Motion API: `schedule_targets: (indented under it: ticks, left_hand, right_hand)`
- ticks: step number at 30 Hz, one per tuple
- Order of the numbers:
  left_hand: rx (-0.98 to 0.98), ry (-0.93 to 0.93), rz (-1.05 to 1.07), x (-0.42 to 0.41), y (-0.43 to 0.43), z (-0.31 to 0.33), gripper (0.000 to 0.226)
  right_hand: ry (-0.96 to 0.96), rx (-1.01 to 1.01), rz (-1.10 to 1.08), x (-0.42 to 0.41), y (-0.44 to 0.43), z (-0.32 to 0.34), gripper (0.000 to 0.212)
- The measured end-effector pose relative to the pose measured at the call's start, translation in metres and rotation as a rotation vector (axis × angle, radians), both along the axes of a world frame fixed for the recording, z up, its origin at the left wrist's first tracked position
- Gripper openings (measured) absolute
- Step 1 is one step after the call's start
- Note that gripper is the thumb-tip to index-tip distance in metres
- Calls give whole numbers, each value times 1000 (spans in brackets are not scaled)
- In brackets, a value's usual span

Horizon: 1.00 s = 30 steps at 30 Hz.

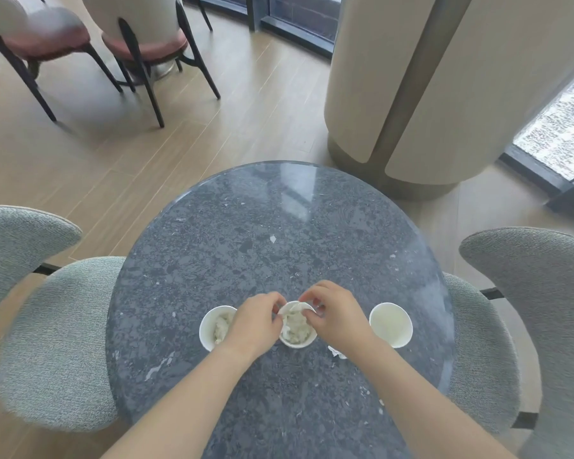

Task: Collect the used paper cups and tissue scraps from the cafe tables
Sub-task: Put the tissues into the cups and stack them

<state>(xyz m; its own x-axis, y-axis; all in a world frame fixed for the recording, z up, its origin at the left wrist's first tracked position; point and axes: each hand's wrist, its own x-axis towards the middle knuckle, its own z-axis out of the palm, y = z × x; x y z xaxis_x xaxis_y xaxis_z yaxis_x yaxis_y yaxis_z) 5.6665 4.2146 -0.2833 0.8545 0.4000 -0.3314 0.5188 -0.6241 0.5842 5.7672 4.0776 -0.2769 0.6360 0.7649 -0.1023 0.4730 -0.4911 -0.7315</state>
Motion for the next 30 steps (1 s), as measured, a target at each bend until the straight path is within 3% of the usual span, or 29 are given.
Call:
schedule_targets:
  ticks: [9, 14, 18, 30]
  left_hand:
    - [-31, 8, 14, -19, -26, -1, 21]
    - [51, 3, -38, -34, -35, -3, 39]
    - [227, -70, -177, -47, -42, -3, 48]
    - [414, 67, -322, -51, -48, -5, 19]
  right_hand:
    - [-39, 25, -84, -20, -48, -2, 16]
    - [-15, -17, -116, -32, -75, -17, 19]
    - [-37, -81, -85, -35, -85, -34, 21]
    - [-150, -398, 153, -35, -92, -84, 27]
